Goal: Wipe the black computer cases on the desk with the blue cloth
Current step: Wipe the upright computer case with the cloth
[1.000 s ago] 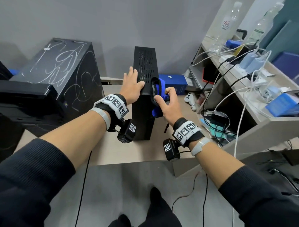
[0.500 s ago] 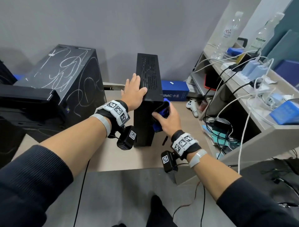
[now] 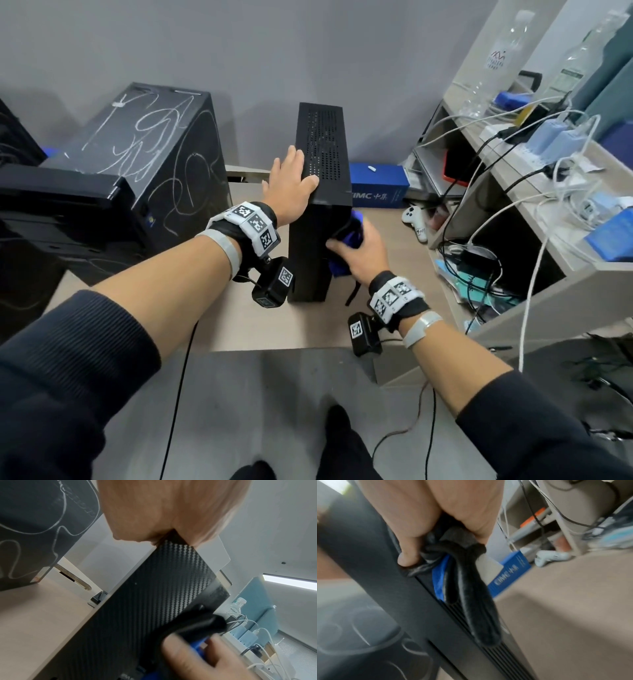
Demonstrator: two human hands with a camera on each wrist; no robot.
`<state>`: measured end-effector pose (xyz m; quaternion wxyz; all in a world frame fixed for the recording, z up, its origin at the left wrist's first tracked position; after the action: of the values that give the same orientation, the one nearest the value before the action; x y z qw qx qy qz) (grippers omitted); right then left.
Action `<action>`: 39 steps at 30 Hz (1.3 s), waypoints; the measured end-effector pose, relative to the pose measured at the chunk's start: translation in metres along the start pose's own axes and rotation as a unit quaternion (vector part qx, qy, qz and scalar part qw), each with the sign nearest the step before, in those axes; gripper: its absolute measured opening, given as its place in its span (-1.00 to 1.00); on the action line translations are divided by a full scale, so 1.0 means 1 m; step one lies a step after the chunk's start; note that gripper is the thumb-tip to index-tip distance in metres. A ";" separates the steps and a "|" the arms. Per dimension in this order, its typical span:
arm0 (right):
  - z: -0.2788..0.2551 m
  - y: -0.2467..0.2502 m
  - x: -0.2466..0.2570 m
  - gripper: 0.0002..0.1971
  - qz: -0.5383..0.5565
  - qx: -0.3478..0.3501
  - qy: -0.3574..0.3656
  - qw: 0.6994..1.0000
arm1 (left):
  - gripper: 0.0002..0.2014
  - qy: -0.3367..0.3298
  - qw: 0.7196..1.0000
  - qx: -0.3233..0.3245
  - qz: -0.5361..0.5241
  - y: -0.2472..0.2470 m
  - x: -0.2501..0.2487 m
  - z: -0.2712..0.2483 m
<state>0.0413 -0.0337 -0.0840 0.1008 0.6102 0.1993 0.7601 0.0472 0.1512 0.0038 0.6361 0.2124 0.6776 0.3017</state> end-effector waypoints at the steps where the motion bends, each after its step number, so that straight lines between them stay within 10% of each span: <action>1: 0.005 0.008 0.017 -0.55 0.004 -0.013 0.028 1.000 | -0.37 -0.001 1.000 -0.002 -0.002 0.000 0.000 0.000; 5: 0.009 0.012 0.032 -0.59 0.017 -0.023 0.062 0.998 | -0.37 -0.004 1.000 -0.003 0.006 0.000 0.002 0.001; 12: -0.019 -0.018 -0.025 -0.51 -0.017 0.011 -0.078 0.997 | -0.39 -0.014 1.000 -0.007 0.011 0.003 -0.001 0.001; 23: 0.014 0.015 0.067 -0.60 0.018 -0.095 0.053 0.994 | -0.39 0.000 0.999 -0.017 0.043 0.003 -0.003 0.000; 33: -0.027 -0.026 -0.034 -0.50 -0.051 0.031 -0.151 0.987 | -0.37 0.001 1.000 -0.017 0.026 0.001 0.000 -0.001; 39: -0.005 0.007 0.049 -0.58 0.003 -0.063 -0.023 0.998 | -0.34 0.001 0.999 -0.031 0.029 0.000 -0.003 -0.002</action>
<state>0.0257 -0.0211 -0.0386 0.1411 0.6209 0.1465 0.7570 0.0455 0.1491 0.0061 0.6325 0.2114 0.6624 0.3413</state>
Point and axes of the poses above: each hand's wrist, its own z-axis towards the middle knuckle, its own y-axis out of the back of the hand, x = y × z, the point moved 1 cm from there along z, towards the middle knuckle, and after that the axes turned 2 degrees about -z, right-handed, at the moved point
